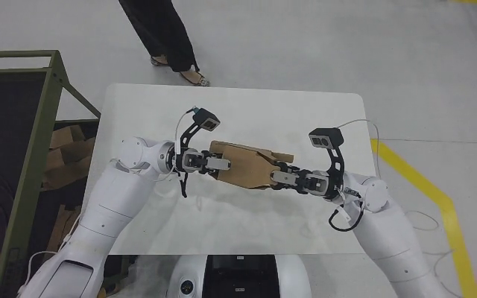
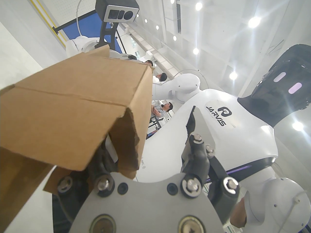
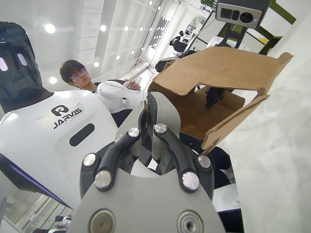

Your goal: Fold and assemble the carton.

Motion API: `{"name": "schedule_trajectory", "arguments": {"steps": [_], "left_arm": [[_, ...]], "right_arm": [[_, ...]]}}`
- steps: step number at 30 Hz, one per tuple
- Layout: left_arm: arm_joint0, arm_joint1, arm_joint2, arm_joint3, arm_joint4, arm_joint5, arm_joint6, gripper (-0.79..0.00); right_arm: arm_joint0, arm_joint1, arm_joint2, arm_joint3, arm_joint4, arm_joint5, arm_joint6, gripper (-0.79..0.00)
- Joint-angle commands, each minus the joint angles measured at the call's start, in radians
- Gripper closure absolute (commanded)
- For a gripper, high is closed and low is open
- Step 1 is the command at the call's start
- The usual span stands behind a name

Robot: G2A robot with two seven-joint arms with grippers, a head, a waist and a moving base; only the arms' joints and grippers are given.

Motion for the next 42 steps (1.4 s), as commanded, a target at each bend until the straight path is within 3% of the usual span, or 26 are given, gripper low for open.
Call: {"name": "schedule_trajectory", "arguments": {"steps": [1, 14, 19, 32, 37, 42], "left_arm": [[-0.002, 0.001, 0.004, 0.002, 0.001, -0.003, 0.003, -0.554], [-0.005, 0.019, 0.017, 0.009, 0.025, -0.030, 0.030, -0.471], [-0.006, 0.027, 0.025, 0.007, 0.023, -0.042, 0.042, -0.382], [-0.015, 0.044, 0.048, 0.002, 0.019, -0.069, 0.069, -0.246], [-0.018, 0.051, 0.056, 0.000, 0.017, -0.077, 0.077, -0.129], [-0.020, 0.057, 0.063, -0.001, 0.013, -0.083, 0.084, -0.074]], "right_arm": [[-0.002, 0.000, 0.000, -0.001, -0.011, -0.001, -0.012, 0.000], [-0.009, 0.000, 0.004, -0.002, -0.026, -0.003, -0.032, 0.000], [-0.010, 0.000, 0.004, -0.002, -0.025, -0.001, -0.031, 0.000], [-0.008, 0.001, 0.005, -0.002, -0.026, 0.001, -0.026, 0.000], [-0.009, 0.001, 0.005, 0.000, -0.024, 0.002, -0.026, 0.000], [-0.008, 0.001, 0.006, 0.003, -0.025, 0.003, -0.029, -0.009]]}}
